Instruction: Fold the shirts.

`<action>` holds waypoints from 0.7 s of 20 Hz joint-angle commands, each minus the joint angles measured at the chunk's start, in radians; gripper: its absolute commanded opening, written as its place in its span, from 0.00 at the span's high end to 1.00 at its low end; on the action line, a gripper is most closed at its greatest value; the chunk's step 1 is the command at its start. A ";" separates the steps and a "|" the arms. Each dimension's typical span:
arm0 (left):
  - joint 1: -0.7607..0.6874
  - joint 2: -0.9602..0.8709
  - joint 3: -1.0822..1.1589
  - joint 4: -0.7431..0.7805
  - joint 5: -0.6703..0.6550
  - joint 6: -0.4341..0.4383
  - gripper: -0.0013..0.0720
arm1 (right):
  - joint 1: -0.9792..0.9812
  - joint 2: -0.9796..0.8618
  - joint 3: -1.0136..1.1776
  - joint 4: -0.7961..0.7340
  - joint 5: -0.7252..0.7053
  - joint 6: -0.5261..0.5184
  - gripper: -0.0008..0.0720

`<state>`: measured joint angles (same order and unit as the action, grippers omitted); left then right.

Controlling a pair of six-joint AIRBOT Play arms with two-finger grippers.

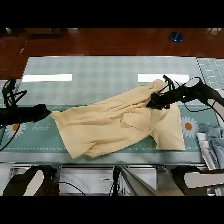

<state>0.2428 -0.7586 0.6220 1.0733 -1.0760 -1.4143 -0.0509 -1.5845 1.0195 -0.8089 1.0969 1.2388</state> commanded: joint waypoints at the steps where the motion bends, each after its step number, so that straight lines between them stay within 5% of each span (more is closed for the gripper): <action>1: 0.000 0.000 0.002 0.008 0.000 0.002 0.96 | 0.009 0.009 0.003 0.058 -0.071 0.036 0.96; 5: 0.000 0.016 0.124 0.006 0.000 0.007 0.96 | -0.101 0.195 0.006 0.362 -0.021 -0.067 0.96; 9: 0.000 0.064 0.524 0.006 0.048 -0.019 0.96 | -0.209 0.473 0.177 0.639 -0.040 -0.103 0.96; 12: 0.000 0.083 0.845 0.003 0.074 -0.030 0.96 | -0.245 0.610 0.454 0.574 -0.064 -0.074 0.96; 14: 0.000 0.096 1.015 0.003 0.070 -0.026 0.96 | -0.254 0.657 0.665 0.360 -0.044 0.080 0.96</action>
<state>0.2428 -0.6811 1.3880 1.0763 -1.0229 -1.4338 -0.2760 -1.0294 1.4399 -0.3031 1.0534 1.1908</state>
